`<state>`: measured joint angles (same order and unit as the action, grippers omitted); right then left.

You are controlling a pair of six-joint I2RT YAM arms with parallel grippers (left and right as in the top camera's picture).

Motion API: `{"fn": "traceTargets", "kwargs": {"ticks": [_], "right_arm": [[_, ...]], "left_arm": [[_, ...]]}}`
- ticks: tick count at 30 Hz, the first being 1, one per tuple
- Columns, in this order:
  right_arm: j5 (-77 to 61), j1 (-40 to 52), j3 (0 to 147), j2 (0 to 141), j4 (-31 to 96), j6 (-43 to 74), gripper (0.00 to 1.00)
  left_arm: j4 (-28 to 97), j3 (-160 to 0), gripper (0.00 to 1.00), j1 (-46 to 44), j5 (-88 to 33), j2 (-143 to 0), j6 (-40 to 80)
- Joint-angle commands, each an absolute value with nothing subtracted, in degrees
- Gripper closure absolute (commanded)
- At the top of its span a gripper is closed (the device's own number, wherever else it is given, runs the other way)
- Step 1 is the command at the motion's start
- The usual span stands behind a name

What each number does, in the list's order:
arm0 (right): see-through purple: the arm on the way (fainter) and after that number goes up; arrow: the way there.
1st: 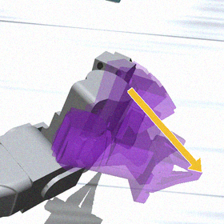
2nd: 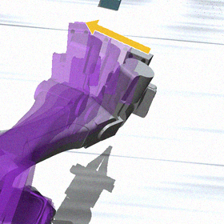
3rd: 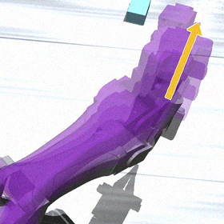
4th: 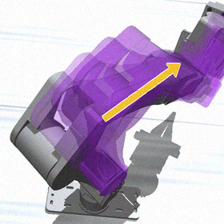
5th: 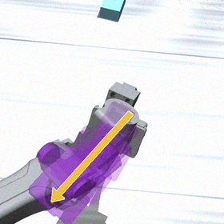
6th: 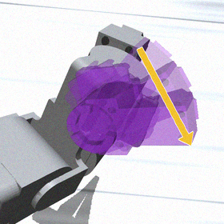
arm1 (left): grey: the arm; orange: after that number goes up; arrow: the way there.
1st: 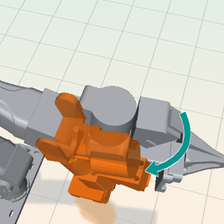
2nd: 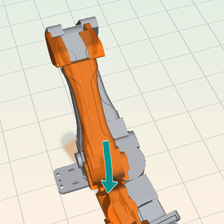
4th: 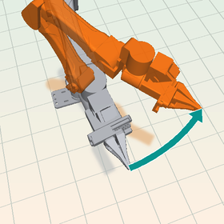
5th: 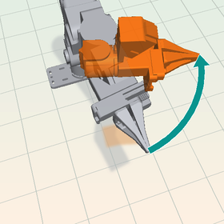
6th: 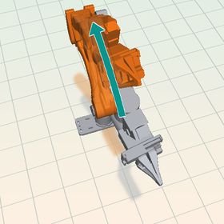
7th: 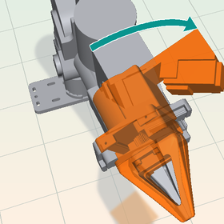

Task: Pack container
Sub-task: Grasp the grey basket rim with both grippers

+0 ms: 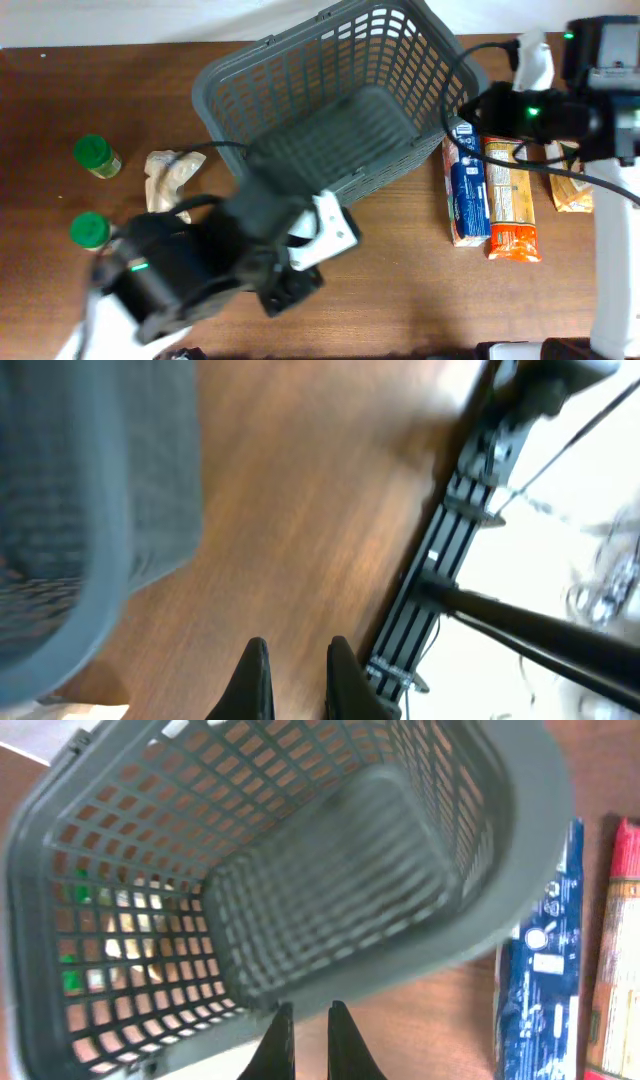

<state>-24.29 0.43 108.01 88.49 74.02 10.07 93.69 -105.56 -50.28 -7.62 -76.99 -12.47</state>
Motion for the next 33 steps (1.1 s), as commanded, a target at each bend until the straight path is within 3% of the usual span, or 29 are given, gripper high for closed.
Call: {"fn": "traceTargets", "kwargs": {"ticks": [1,5,12,33], "right_arm": [[-17.17,4.21,108.97,89.58,72.2,10.07,0.96],[-8.93,7.31,108.97,90.89,70.19,13.21,0.96],[-8.29,8.67,108.97,93.14,68.49,13.19,0.96],[-8.23,12.91,108.92,98.24,75.53,13.13,0.96]], "left_arm": [[92.62,-102.21,0.98,-54.22,0.38,-79.83,-12.45],[87.09,-97.93,0.98,-54.68,6.13,-82.37,-11.68],[78.74,-92.66,0.98,-53.58,7.97,-86.3,-11.9],[75.33,-91.88,0.98,-37.95,9.96,-89.25,-11.97]]}}
